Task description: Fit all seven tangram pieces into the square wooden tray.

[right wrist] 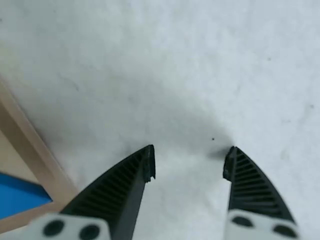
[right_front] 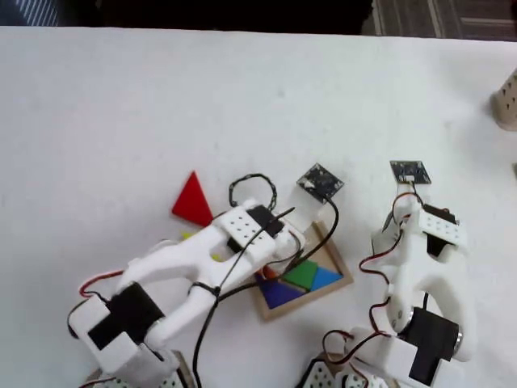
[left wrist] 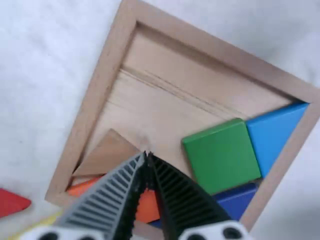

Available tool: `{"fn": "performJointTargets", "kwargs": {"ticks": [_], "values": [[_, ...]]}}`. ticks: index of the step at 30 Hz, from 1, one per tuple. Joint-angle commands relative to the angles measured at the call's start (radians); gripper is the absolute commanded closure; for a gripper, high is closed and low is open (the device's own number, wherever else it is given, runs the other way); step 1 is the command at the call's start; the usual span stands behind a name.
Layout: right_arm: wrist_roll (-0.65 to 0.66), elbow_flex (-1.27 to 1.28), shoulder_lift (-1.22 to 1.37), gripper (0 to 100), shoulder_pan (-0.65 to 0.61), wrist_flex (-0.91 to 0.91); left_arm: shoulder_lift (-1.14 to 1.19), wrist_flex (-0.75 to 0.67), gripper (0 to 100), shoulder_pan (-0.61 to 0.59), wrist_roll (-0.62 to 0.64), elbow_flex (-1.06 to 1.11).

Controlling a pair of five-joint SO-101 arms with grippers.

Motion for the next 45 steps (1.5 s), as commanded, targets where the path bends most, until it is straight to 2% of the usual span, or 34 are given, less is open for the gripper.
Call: {"fn": "performJointTargets", "kwargs": {"ticks": [1,5,11,16,19,23,31,38,41,45], "values": [[0.008,-0.006,-0.015,77.6,-0.019,-0.010,-0.062,0.005,98,0.015,-0.012,-0.031],[0.008,-0.006,-0.015,77.6,-0.019,-0.010,-0.062,-0.005,98,-0.008,-0.009,-0.032],[0.008,-0.006,-0.015,77.6,-0.019,-0.010,-0.054,-0.126,98,-0.097,-0.003,-0.023],[0.008,-0.006,-0.015,77.6,-0.019,-0.010,-0.062,-0.133,98,-0.137,0.000,-0.040],[0.008,-0.006,-0.015,77.6,-0.019,-0.010,-0.054,-0.146,98,-0.154,0.064,-0.044],[0.008,-0.006,-0.015,77.6,-0.019,-0.010,-0.051,-0.146,98,-0.147,0.080,-0.035],[0.008,-0.006,-0.015,77.6,-0.019,-0.010,-0.051,-0.150,98,-0.058,0.083,0.009],[0.008,-0.006,-0.015,77.6,-0.019,-0.010,-0.051,-0.152,98,-0.116,0.092,0.003],[0.008,-0.006,-0.015,77.6,-0.019,-0.010,-0.051,-0.180,98,-0.163,0.158,0.008],[0.008,-0.006,-0.015,77.6,-0.019,-0.010,-0.051,-0.180,98,-0.133,0.172,0.012]]}}
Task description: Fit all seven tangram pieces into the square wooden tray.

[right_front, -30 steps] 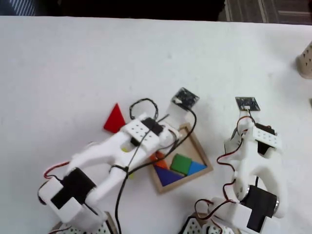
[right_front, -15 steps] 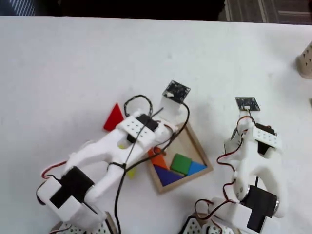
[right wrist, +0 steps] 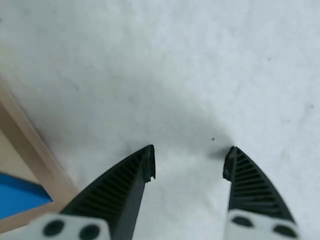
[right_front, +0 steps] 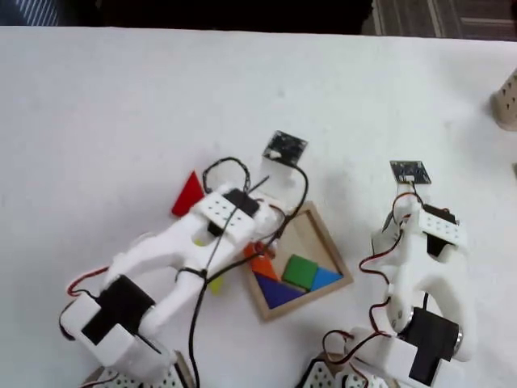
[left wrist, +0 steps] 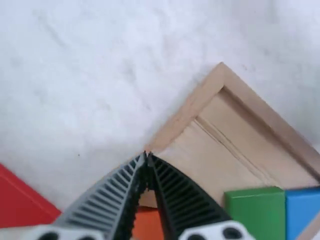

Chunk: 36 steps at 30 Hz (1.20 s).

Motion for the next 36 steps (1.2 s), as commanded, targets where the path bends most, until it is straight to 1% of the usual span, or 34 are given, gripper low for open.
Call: {"fn": "performJointTargets", "kwargs": {"ticks": [1,4,7,10,13,18,21,36], "values": [[0.008,-0.006,-0.015,77.6,-0.019,-0.010,-0.050,-0.028,98,0.027,0.020,-0.002],[0.008,-0.006,-0.015,77.6,-0.019,-0.010,-0.022,-0.035,98,0.053,0.021,0.011],[0.008,-0.006,-0.015,77.6,-0.019,-0.010,0.065,-0.034,98,0.077,0.023,-0.026],[0.008,-0.006,-0.015,77.6,-0.019,-0.010,0.122,0.031,98,0.082,0.023,-0.092],[0.008,-0.006,-0.015,77.6,-0.019,-0.010,0.125,0.060,98,0.104,0.023,-0.107],[0.008,-0.006,-0.015,77.6,-0.019,-0.010,0.124,0.063,98,0.196,0.021,-0.107],[0.008,-0.006,-0.015,77.6,-0.019,-0.010,0.124,0.066,98,0.228,0.021,-0.107],[0.008,-0.006,-0.015,77.6,-0.019,-0.010,0.111,0.130,98,0.229,0.020,-0.115]]}}
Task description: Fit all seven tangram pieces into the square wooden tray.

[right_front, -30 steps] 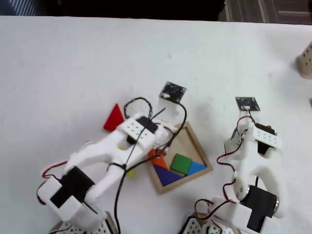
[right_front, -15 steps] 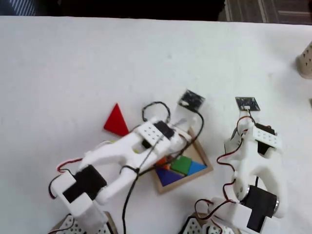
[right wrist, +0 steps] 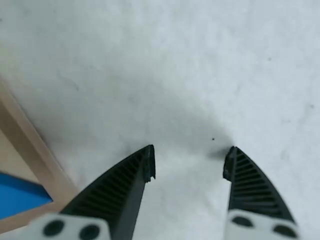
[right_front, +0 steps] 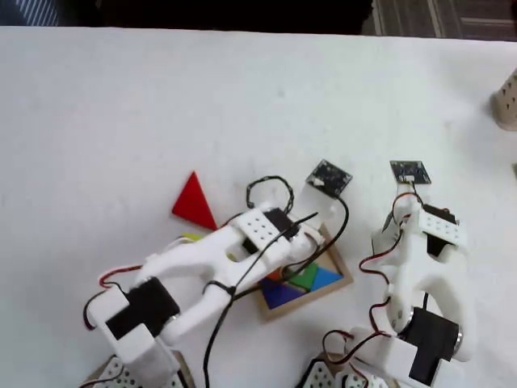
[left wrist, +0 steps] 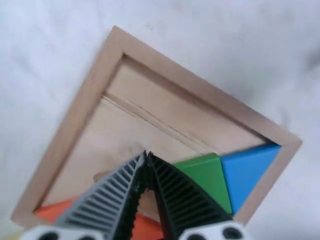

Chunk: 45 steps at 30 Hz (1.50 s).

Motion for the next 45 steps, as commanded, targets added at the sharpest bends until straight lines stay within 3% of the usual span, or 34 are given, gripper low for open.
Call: {"fn": "performJointTargets", "kwargs": {"ticks": [1,6,13,25,29,35,45], "values": [[0.008,-0.006,-0.015,77.6,-0.019,-0.010,-0.027,0.029,98,0.019,0.008,-0.009],[0.009,-0.008,-0.015,77.6,-0.019,-0.010,-0.222,0.040,98,-0.030,0.008,0.071],[0.009,-0.008,-0.015,77.6,-0.019,-0.010,-0.415,-0.071,98,-0.096,0.008,0.221],[0.008,-0.008,-0.015,77.6,-0.019,-0.010,-0.209,-0.261,98,-0.105,0.008,0.201],[0.008,-0.008,-0.015,77.6,-0.019,-0.010,-0.105,-0.203,98,-0.105,0.005,0.121],[0.008,-0.008,-0.015,77.6,-0.019,-0.010,-0.050,-0.103,98,-0.102,-0.160,0.068],[0.008,-0.008,-0.015,77.6,-0.019,-0.010,-0.079,-0.034,98,-0.045,-0.169,0.075]]}}
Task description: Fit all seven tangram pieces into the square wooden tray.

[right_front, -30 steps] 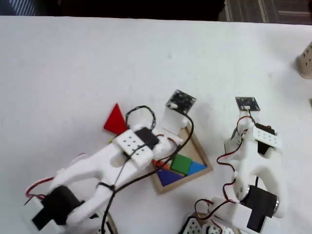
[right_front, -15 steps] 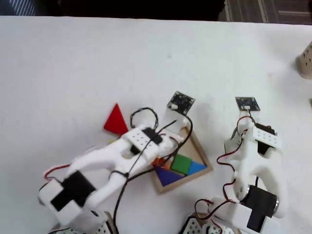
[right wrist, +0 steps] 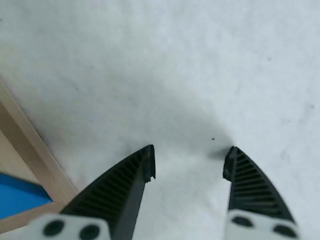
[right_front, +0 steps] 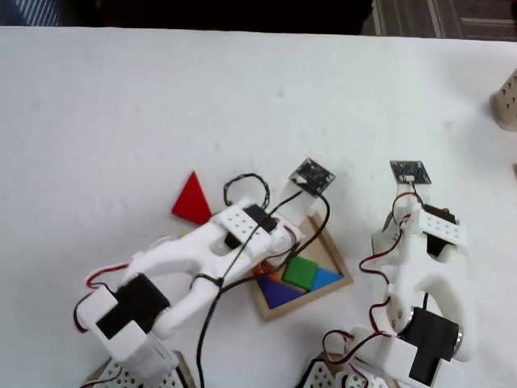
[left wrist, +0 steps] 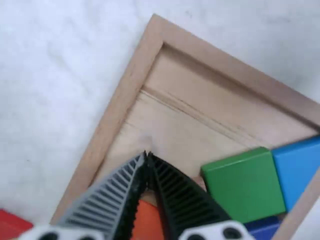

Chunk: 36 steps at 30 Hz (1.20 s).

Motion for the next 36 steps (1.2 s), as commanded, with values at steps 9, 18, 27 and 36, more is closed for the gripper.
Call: {"fn": "performJointTargets", "kwargs": {"ticks": [9,18,27,36], "values": [[0.008,-0.008,-0.015,77.6,-0.019,-0.010,-0.039,0.058,98,0.059,-0.014,-0.041],[0.008,-0.008,-0.015,77.6,-0.019,-0.010,-0.039,-0.086,98,-0.019,-0.008,-0.051],[0.008,-0.008,-0.015,77.6,-0.019,-0.010,-0.035,-0.206,98,0.051,-0.006,-0.044],[0.008,-0.008,-0.015,77.6,-0.019,-0.010,-0.031,-0.066,98,0.179,-0.012,-0.040]]}}
